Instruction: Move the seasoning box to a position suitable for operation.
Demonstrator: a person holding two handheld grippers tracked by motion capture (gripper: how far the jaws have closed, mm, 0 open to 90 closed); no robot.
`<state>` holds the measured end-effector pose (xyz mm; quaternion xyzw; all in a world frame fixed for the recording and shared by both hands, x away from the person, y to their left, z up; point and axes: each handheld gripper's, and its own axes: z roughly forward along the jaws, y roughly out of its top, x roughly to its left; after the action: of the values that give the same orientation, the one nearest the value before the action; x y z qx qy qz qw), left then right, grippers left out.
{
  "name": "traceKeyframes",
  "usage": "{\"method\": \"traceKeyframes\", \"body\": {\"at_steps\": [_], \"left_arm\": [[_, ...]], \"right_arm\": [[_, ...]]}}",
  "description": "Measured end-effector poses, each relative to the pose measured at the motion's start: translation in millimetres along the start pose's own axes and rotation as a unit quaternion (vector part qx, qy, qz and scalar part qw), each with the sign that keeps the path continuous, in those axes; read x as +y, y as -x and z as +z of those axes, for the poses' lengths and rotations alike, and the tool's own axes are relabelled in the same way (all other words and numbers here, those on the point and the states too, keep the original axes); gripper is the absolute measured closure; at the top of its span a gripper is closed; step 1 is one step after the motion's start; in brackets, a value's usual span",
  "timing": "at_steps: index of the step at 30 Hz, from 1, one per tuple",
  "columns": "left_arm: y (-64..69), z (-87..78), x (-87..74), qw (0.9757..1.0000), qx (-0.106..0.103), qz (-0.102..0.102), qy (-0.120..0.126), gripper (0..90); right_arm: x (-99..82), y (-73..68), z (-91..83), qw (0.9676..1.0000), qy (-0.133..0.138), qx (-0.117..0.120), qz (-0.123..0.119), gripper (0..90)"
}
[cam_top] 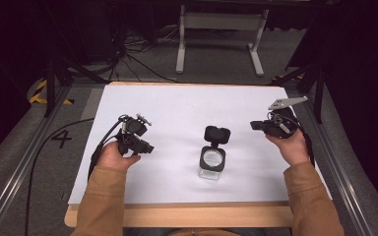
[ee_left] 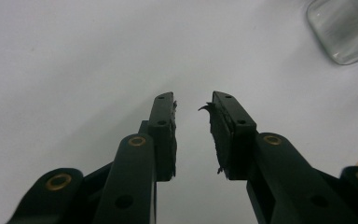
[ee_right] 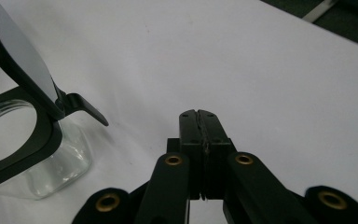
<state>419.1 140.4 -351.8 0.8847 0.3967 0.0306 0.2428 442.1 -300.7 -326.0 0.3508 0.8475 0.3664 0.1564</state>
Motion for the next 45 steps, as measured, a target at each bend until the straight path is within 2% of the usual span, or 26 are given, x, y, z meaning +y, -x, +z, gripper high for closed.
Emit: {"method": "traceKeyframes", "body": {"at_steps": [2, 4, 8, 11, 14, 15, 16, 18, 20, 21, 23, 24, 25, 31, 36, 37, 39, 45], "left_arm": [[2.2, -5.4, 1.2, 0.9999, -0.007, 0.010, 0.009, 71.2], [4.2, -8.7, 2.5, 0.9998, -0.006, 0.008, 0.015, 71.2], [6.6, -8.8, 4.1, 0.9998, -0.005, 0.010, 0.017, 70.6], [7.8, -10.3, 5.8, 0.9998, -0.006, 0.012, 0.018, 71.1], [12.7, -12.8, 8.0, 0.9996, -0.010, 0.015, 0.020, 75.3], [17.4, -14.1, 9.7, 0.9992, -0.022, 0.027, 0.020, 76.8], [21.5, -15.6, 11.0, 0.9989, -0.027, 0.035, 0.019, 78.9], [29.0, -19.5, 14.0, 0.9979, -0.034, 0.044, 0.032, 89.7], [34.4, -20.1, 16.2, 0.9974, -0.041, 0.043, 0.041, 90.0], [37.3, -20.8, 17.7, 0.9971, -0.042, 0.050, 0.039, 90.0], [43.7, -19.8, 20.3, 0.9959, -0.058, 0.056, 0.041, 90.0], [43.7, -19.8, 20.3, 0.9959, -0.058, 0.056, 0.041, 90.0], [51.8, -18.8, 23.1, 0.9944, -0.068, 0.070, 0.040, 90.0], [67.2, -14.4, 28.2, 0.9919, -0.080, 0.093, 0.035, 90.0], [83.0, -7.6, 32.8, 0.9875, -0.095, 0.123, 0.029, 90.0], [85.4, -5.9, 33.2, 0.9871, -0.099, 0.123, 0.029, 90.0], [92.1, 1.9, 36.4, 0.9842, -0.113, 0.134, 0.027, 90.0], [96.9, 16.9, 40.2, 0.9831, -0.136, 0.121, 0.018, 90.0]], "right_arm": [[-5.3, 4.3, -3.0, 0.9999, 0.000, 0.006, 0.013, 89.5], [-14.2, 8.8, -3.5, 0.9997, -0.009, 0.003, 0.021, 89.4], [-17.4, 9.9, -4.5, 0.9996, -0.011, 0.003, 0.024, 89.4], [-16.0, 4.3, -5.0, 0.9999, -0.009, 0.002, 0.015, 89.3], [-14.8, 0.3, -6.0, 0.9999, -0.008, 0.004, 0.010, 89.2], [-14.3, -0.7, -6.8, 0.9999, -0.005, 0.007, 0.011, 89.2], [-13.6, -2.1, -7.6, 0.9999, 0.003, 0.010, 0.011, 89.2], [-12.6, -4.9, -7.5, 0.9998, 0.012, 0.013, 0.006, 89.3], [-11.1, -8.0, -4.5, 0.9999, 0.012, 0.012, 0.002, 89.4], [-10.7, -9.2, -2.9, 0.9998, 0.011, 0.014, -0.001, 89.4], [-10.2, -11.6, -0.5, 0.9997, 0.011, 0.021, -0.002, 89.4], [-10.0, -12.6, 0.2, 0.9996, 0.012, 0.023, -0.003, 89.4], [-9.6, -13.8, 0.5, 0.9996, 0.013, 0.025, -0.007, 89.4], [-7.6, -16.9, 0.1, 0.9994, 0.021, 0.028, -0.004, 89.4], [-5.6, -20.9, -0.1, 0.9989, 0.029, 0.036, -0.008, 89.3], [-5.4, -21.2, -0.1, 0.9989, 0.030, 0.035, -0.008, 89.4], [-5.3, -21.7, 0.6, 0.9989, 0.033, 0.033, -0.008, 89.4], [-4.8, -25.5, 5.8, 0.9986, 0.042, 0.031, -0.007, 89.5]]}}
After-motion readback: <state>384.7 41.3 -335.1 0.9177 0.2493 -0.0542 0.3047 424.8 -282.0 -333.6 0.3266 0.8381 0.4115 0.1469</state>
